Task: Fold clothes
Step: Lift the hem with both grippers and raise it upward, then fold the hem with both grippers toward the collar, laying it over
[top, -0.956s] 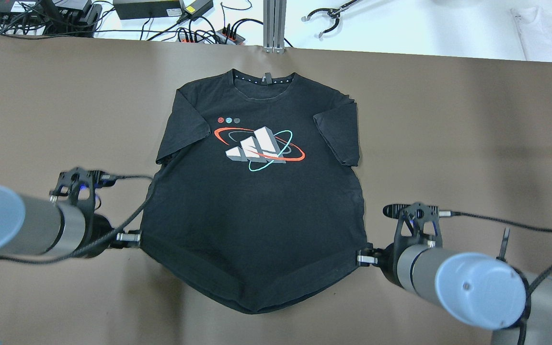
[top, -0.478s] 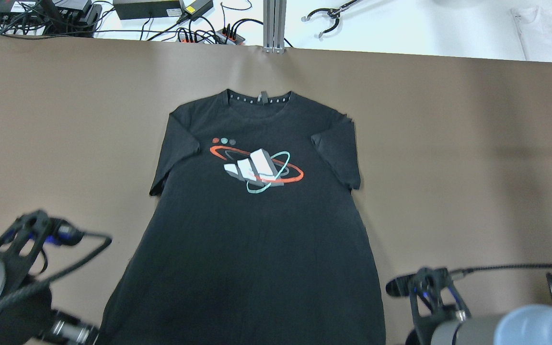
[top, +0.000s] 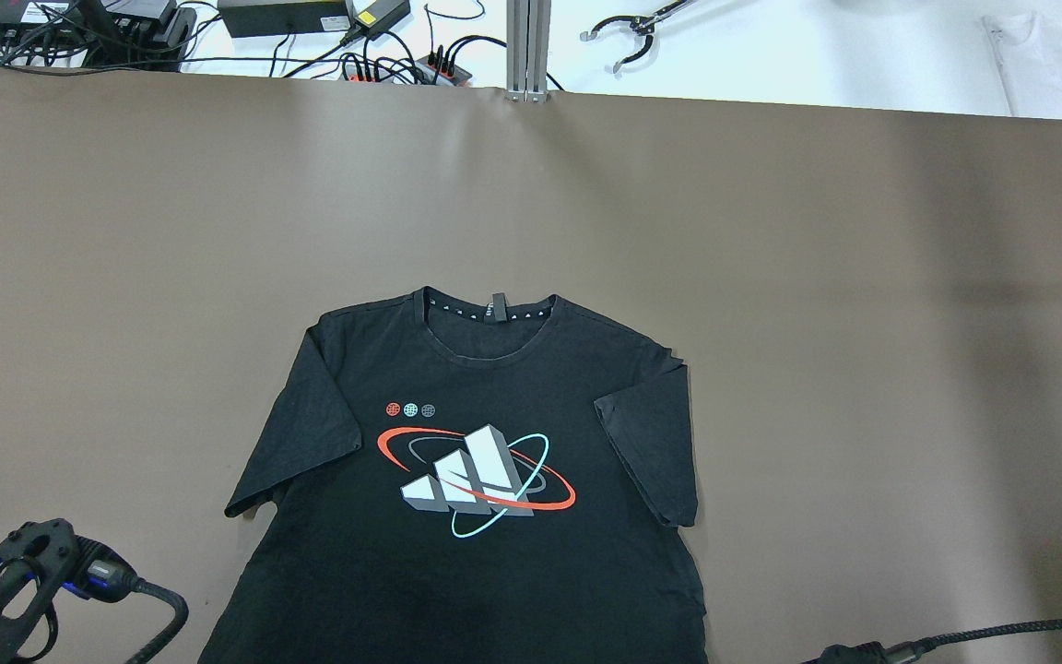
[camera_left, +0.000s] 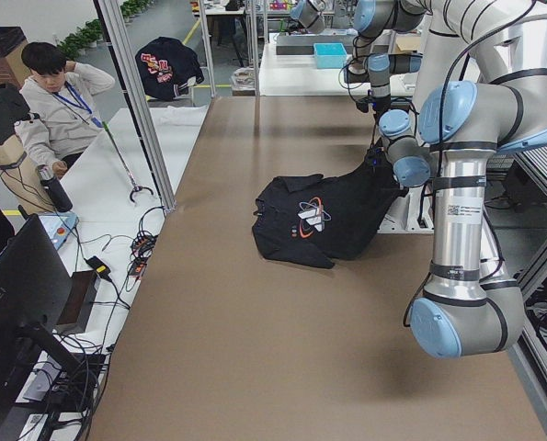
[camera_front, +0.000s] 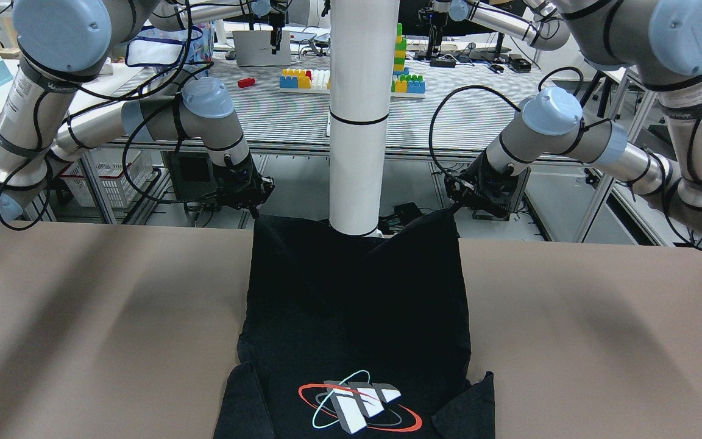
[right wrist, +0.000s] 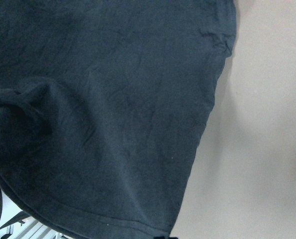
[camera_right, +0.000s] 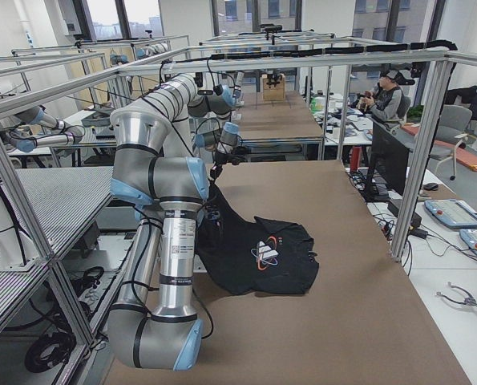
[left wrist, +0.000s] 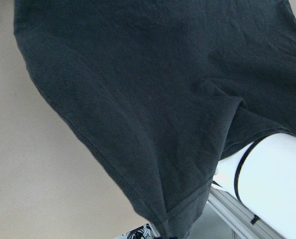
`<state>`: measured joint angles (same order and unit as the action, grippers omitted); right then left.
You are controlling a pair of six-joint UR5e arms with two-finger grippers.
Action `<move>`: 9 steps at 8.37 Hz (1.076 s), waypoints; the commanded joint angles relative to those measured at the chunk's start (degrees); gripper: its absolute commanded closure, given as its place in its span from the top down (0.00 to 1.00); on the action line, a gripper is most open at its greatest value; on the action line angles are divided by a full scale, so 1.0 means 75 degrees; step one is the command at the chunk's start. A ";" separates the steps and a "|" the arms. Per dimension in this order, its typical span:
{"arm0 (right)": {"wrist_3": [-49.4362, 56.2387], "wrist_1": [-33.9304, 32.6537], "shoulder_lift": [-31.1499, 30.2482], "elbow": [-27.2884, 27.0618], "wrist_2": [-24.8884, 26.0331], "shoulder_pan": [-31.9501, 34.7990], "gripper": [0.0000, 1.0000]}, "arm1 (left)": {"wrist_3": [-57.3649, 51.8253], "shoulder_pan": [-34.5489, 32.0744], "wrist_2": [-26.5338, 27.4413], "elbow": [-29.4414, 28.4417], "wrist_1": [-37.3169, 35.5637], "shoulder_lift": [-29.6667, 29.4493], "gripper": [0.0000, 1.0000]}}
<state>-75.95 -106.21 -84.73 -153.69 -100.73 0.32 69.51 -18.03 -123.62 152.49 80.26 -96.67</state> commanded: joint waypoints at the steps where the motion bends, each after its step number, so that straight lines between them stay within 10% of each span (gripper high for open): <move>1: -0.0162 -0.0031 0.0116 0.0357 0.1062 0.0004 0.00 | 0.0025 -0.0033 0.1047 -0.0384 -0.0143 -0.0152 0.00; 9: 0.0024 0.0063 0.1032 0.1847 0.1196 0.3014 0.00 | -0.0045 -0.3090 0.1155 -0.2096 -0.0143 -0.1383 0.00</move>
<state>-76.26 -106.12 -77.75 -140.97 -91.65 19.65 69.45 -37.74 -115.07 138.52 79.19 -106.55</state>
